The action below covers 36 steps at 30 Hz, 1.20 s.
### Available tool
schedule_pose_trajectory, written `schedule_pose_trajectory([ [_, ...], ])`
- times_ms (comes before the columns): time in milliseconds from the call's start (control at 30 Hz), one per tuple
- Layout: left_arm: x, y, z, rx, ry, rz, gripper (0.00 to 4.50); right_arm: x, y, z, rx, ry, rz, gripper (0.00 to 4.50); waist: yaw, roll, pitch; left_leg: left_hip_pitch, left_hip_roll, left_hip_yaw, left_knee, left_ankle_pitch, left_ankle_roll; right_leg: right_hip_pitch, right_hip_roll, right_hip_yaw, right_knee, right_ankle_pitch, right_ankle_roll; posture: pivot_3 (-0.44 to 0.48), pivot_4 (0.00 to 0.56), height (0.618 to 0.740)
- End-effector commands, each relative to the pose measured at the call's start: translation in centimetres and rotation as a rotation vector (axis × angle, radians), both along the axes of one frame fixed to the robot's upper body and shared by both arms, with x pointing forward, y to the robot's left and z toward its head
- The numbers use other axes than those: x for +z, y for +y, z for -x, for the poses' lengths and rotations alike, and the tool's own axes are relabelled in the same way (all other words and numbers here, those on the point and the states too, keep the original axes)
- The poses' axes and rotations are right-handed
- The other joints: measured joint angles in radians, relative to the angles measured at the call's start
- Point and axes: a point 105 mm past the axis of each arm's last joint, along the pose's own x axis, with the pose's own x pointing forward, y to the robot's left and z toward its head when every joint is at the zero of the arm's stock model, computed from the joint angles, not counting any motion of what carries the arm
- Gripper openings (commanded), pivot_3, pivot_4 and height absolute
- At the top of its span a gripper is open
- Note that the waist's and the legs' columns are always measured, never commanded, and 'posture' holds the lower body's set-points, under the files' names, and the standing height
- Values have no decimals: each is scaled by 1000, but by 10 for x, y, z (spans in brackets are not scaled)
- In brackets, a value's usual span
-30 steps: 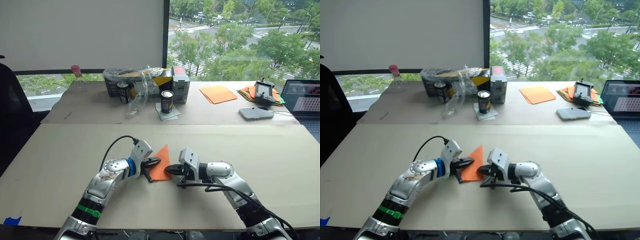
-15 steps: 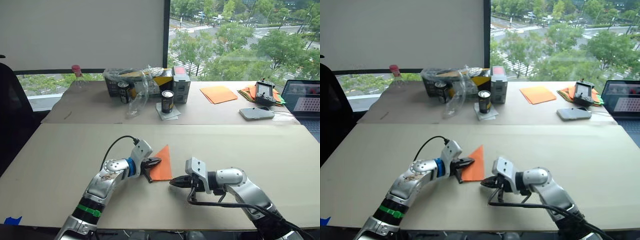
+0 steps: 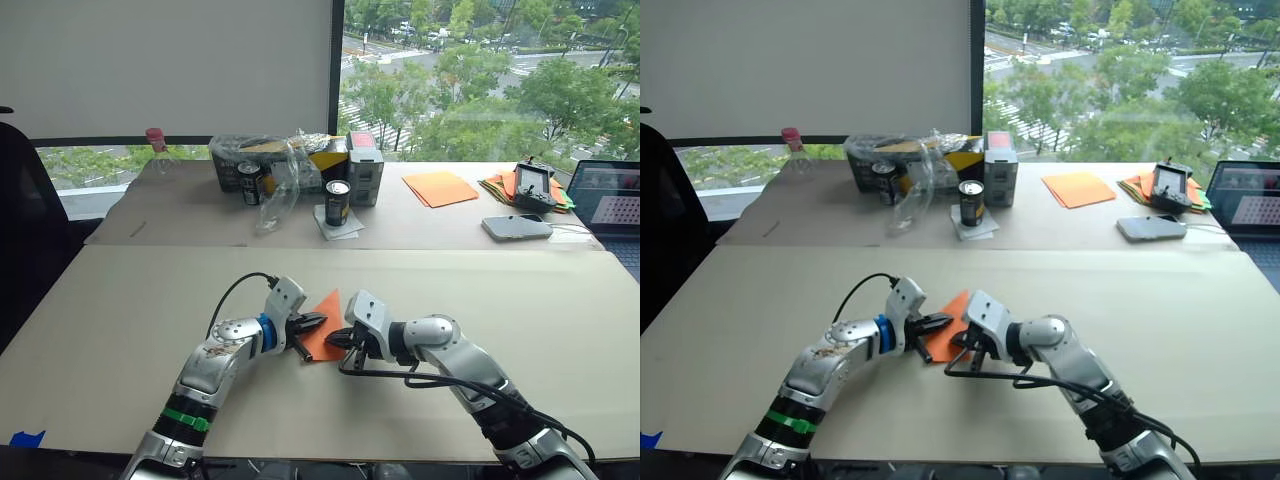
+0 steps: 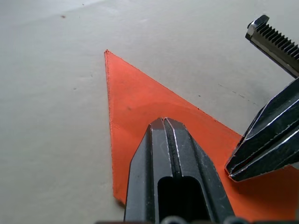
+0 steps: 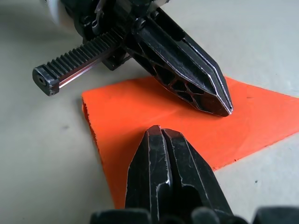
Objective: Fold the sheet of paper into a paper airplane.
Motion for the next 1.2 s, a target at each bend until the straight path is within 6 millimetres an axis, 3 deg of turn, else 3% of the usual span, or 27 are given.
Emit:
schedule_pose_trajectory([
  [33, -9, -3, 8, -13, 42, -13, 22, -16, 6, 2, -15, 86, -21, 0, -4, 0, 0, 0, 0, 0, 0, 0, 0, 0, 0, 0, 0, 0, 0, 0, 150, 670],
  [367, 20, -10, -41, 51, -20, 44, 22, -34, 1, 6, -61, 145, 45, 0, -5, 0, 0, 2, 0, 0, 0, 1, 0, 2, 0, -1, 0, 1, 0, 0, 150, 670],
  [1000, 14, -44, -67, 4, -46, -16, 22, -36, -5, 13, -132, 182, 39, 0, 4, 0, 0, 1, -2, 0, 0, 0, 0, 2, -1, 0, -1, 1, 0, 0, 150, 670],
  [1200, 5, -38, -68, 30, -33, -44, 22, -35, -6, 11, -142, 177, 41, 0, 3, 0, 0, 1, -2, 0, 0, 0, 0, 2, -1, -1, -1, 1, 0, 0, 150, 670],
])
